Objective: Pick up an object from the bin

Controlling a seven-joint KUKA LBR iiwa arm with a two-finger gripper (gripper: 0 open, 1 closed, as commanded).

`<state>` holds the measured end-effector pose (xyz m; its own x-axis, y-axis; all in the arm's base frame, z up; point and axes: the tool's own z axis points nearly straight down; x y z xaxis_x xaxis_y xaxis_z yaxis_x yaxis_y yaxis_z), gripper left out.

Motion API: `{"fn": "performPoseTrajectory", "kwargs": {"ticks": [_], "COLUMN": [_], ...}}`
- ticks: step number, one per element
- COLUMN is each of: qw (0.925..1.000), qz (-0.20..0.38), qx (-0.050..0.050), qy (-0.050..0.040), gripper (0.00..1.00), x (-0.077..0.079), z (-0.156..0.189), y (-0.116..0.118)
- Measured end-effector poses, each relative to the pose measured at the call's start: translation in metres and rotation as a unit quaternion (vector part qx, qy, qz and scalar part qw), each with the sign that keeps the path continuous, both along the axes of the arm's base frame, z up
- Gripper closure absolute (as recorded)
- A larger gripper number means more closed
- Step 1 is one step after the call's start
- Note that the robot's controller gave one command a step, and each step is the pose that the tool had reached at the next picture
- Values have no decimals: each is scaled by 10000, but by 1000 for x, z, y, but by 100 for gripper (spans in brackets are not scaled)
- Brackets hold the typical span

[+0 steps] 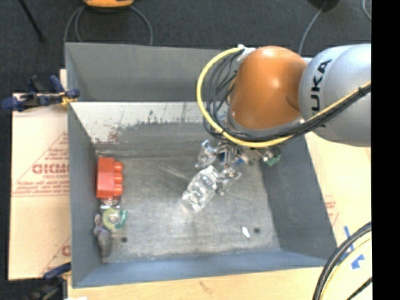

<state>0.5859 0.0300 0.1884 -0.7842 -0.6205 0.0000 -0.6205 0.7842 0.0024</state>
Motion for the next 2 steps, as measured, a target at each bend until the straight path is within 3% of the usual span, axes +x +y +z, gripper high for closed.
{"fn": "performPoseTrajectory", "kwargs": {"ticks": [2], "qw": [10000], "qz": [-7], "qx": [5], "qy": [1], "gripper": [100], "x": [0], "z": [0], "y": [0]}}
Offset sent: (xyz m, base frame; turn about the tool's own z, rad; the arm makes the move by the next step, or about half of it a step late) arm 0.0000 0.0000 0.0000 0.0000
